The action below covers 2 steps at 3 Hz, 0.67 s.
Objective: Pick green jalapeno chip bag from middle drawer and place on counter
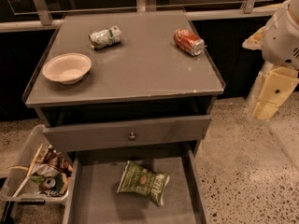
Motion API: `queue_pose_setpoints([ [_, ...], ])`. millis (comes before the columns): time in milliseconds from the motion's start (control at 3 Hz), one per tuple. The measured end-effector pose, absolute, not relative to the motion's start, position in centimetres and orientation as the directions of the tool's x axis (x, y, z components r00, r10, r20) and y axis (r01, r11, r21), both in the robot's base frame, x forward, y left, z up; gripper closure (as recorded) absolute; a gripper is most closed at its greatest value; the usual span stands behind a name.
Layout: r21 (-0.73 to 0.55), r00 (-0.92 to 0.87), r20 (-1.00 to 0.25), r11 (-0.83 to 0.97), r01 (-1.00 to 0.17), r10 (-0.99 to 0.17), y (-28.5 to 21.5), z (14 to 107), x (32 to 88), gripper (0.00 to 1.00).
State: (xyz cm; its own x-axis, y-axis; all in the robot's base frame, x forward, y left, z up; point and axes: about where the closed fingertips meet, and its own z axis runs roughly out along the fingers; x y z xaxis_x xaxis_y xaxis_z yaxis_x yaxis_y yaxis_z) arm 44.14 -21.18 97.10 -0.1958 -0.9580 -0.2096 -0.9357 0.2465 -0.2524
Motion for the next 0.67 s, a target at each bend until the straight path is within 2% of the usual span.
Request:
queue_pose_setpoints([
  [667,-0.227,-0.107,-0.286,0.176,-0.958,-0.952,-19.0,91.2,43.1,0.00],
])
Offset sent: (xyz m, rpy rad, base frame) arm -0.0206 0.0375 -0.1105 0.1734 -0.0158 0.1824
